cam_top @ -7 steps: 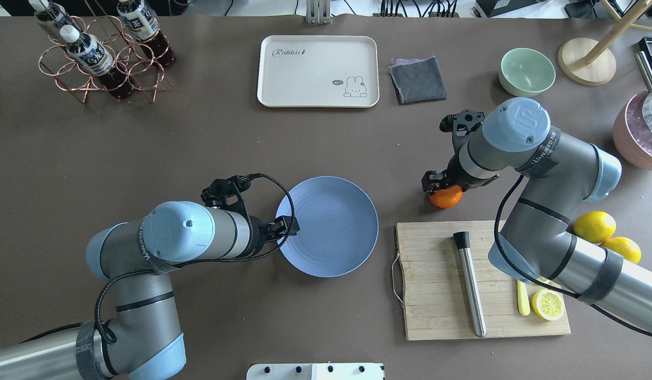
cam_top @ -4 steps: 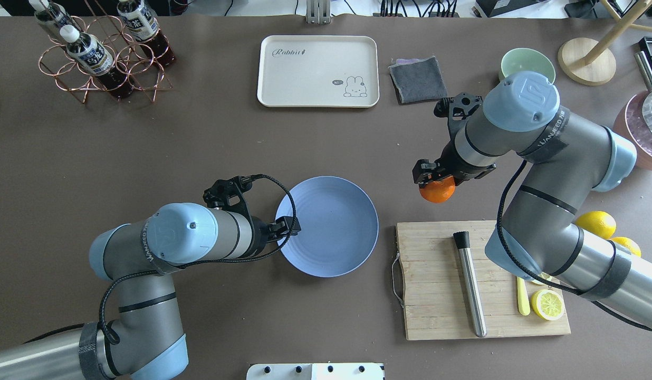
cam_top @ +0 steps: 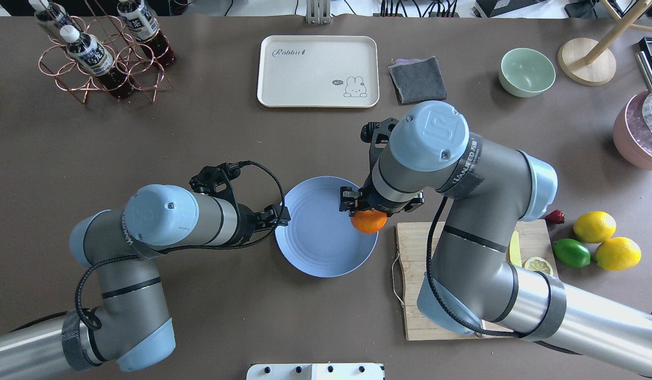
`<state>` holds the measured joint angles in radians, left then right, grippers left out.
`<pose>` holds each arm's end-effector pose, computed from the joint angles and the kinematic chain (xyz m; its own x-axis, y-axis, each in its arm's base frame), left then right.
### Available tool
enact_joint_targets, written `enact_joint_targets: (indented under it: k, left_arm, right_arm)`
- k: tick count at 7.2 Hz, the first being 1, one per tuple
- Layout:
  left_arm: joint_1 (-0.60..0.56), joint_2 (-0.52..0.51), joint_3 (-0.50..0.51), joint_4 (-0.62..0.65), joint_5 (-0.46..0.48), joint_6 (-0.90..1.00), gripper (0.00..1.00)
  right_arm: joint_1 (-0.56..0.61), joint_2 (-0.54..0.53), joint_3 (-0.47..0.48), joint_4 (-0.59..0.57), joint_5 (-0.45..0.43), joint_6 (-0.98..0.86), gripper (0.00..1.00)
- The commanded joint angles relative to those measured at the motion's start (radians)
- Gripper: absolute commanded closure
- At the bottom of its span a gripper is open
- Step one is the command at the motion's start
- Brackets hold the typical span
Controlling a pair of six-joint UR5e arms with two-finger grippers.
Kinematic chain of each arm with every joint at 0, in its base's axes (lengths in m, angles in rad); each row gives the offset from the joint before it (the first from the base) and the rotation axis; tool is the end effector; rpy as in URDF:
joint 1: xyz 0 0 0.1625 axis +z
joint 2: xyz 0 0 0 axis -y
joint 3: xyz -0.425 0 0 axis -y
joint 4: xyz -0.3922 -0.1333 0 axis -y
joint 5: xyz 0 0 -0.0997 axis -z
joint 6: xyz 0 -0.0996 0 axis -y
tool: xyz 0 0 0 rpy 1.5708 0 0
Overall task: Pick orange to plate
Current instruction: 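Carry the orange over the plate with the right gripper while the left draws back, then lower the orange onto the blue plate and open the right gripper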
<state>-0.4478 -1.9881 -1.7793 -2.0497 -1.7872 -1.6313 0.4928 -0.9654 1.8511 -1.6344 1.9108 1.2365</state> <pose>0.5121 -0.3701 0.2759 0.3892 -0.2525 -0.8859 0.2740 0.9499 -0.1503 -0.5048 -0.3847 0.1991 0.6422 -0.0062 0.7665 -0.0212 0.9994 0.0259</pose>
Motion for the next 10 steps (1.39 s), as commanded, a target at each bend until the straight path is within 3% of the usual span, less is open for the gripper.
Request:
enact_joint_targets:
  k: [1,4,7,8,9,10]
  left_arm:
    - [-0.100,0.118,-0.049,-0.006,-0.122,0.156,0.04]
    - [-0.160,0.143,-0.042,-0.006,-0.172,0.188,0.04]
    - [-0.160,0.140,-0.045,-0.006,-0.170,0.186,0.04]
    - [-0.160,0.138,-0.046,-0.006,-0.170,0.186,0.04]
    - [-0.160,0.135,-0.049,-0.004,-0.170,0.185,0.03]
    - [-0.160,0.133,-0.051,-0.004,-0.172,0.186,0.04]
  right_arm:
    - [-0.069,0.086,-0.089,0.001,-0.051,0.049,1.00]
    - [-0.079,0.115,-0.242,0.164,-0.072,0.075,1.00]
    - [-0.079,0.117,-0.263,0.168,-0.072,0.069,1.00]
    - [-0.079,0.117,-0.263,0.169,-0.072,0.064,0.22]
    - [-0.079,0.117,-0.263,0.171,-0.072,0.060,0.00]
    - [-0.073,0.117,-0.257,0.171,-0.070,0.058,0.00]
